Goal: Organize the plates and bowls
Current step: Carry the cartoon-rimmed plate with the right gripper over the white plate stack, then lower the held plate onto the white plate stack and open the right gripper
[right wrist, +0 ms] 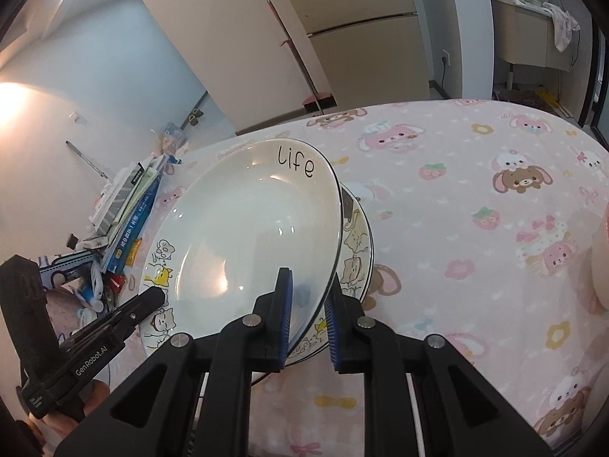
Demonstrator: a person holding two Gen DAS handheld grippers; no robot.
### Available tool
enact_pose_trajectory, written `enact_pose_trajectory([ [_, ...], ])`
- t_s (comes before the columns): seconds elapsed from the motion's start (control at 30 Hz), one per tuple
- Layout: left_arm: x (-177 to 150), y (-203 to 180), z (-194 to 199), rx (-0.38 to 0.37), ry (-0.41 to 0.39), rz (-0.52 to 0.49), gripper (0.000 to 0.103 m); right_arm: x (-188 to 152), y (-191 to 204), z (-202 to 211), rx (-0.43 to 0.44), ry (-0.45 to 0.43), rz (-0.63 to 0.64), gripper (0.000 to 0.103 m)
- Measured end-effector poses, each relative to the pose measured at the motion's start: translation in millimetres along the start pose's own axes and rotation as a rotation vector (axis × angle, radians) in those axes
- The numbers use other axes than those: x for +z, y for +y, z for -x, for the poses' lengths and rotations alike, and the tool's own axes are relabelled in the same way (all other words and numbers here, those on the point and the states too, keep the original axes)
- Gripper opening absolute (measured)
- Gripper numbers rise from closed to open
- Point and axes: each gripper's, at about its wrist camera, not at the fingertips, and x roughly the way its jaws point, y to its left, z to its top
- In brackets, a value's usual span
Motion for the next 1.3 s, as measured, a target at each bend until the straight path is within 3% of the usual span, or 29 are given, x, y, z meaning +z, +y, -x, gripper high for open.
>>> enact_pose_trajectory([
  [0.7, -10.1, -5.4, -22.7, 0.019, 0.061, -0.043, 0.022, -4.4, -12.9, -23.9, -0.055, 0.089, -0.017, 0.016],
  [1.0, -12.2, -2.6, -20.9, -0.010, 0.071, 0.004, 0.023, -6.9, -7.0, -26.7, -0.117, 0.096, 0.024, 0.017],
  [1.17, -13.6, -5.4, -12.2, -0.008, 0.072, 0.005, 0.024, -6.2, -15.1, -32.8, -0.099, 0.127, -0.003, 0.018],
  [1.3, -12.5, 0.3, -7.0, -0.038, 0.076, 0.037, 0.018, -6.1, -15.3, -32.7, -0.096, 0.129, 0.000, 0.017],
])
